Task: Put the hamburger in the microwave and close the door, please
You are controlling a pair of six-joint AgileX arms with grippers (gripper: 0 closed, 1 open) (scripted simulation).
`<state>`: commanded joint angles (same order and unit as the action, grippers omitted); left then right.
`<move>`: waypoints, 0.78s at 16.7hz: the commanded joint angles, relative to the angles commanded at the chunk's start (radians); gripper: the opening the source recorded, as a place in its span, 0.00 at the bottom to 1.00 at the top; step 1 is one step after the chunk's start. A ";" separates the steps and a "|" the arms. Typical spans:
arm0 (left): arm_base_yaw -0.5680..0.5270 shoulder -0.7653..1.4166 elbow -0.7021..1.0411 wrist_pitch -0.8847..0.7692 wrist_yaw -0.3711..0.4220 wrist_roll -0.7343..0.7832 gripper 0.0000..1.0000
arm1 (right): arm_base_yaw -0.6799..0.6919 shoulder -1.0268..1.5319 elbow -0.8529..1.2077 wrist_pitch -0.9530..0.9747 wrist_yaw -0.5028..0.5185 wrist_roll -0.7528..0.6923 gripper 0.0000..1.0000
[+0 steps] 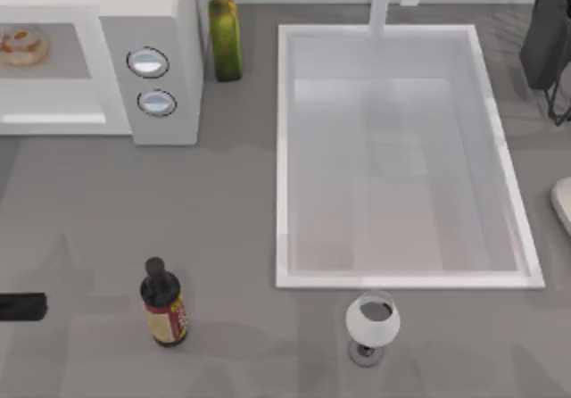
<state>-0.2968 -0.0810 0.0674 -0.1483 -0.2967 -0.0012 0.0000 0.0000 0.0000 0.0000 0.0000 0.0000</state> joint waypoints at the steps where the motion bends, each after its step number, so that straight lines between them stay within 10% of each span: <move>1: -0.027 -0.007 0.006 -0.014 -0.027 0.000 0.00 | 0.000 0.000 0.000 0.000 0.000 0.000 1.00; 13: 0.017 -0.023 0.100 -0.128 0.016 -0.001 0.00 | 0.000 0.000 0.000 0.000 0.000 0.000 1.00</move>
<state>-0.2801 -0.1040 0.1677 -0.2766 -0.2804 -0.0020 0.0000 0.0000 0.0000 0.0000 0.0000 0.0000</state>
